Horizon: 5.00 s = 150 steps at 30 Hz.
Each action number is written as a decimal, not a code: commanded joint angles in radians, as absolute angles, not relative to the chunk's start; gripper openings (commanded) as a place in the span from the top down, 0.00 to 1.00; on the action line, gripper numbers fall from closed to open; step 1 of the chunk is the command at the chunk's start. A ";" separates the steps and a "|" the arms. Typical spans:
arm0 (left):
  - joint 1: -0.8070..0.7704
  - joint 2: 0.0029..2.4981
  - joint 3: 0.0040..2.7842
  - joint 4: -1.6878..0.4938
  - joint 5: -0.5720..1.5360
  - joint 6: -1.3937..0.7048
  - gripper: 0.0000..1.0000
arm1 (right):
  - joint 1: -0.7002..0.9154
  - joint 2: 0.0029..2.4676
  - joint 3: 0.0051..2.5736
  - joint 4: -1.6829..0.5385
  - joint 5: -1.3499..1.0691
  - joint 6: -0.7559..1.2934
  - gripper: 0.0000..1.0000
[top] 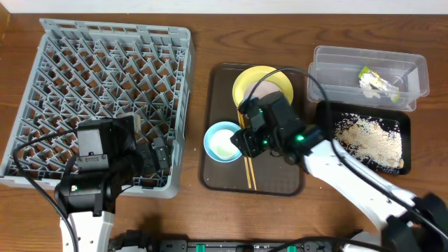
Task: Sort waste into correct bins and load items into the dishwasher
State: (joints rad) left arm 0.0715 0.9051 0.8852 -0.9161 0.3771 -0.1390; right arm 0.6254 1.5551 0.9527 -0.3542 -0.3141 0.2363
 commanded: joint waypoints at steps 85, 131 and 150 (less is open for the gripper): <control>-0.260 1.184 0.905 0.168 1.402 -0.493 0.17 | 0.295 1.434 1.021 0.064 -1.227 0.614 0.99; -0.180 1.201 0.904 0.199 1.395 -0.393 0.51 | 0.243 1.433 1.021 0.034 -1.309 0.612 0.53; -0.029 1.199 0.918 -0.422 0.655 -0.205 0.62 | 0.131 1.433 1.021 -0.353 -0.888 0.314 0.55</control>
State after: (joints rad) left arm -0.0425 1.2118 0.8886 -0.3912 0.8291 -0.2352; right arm 0.1368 1.4273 1.0199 -0.3080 -1.0786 0.4519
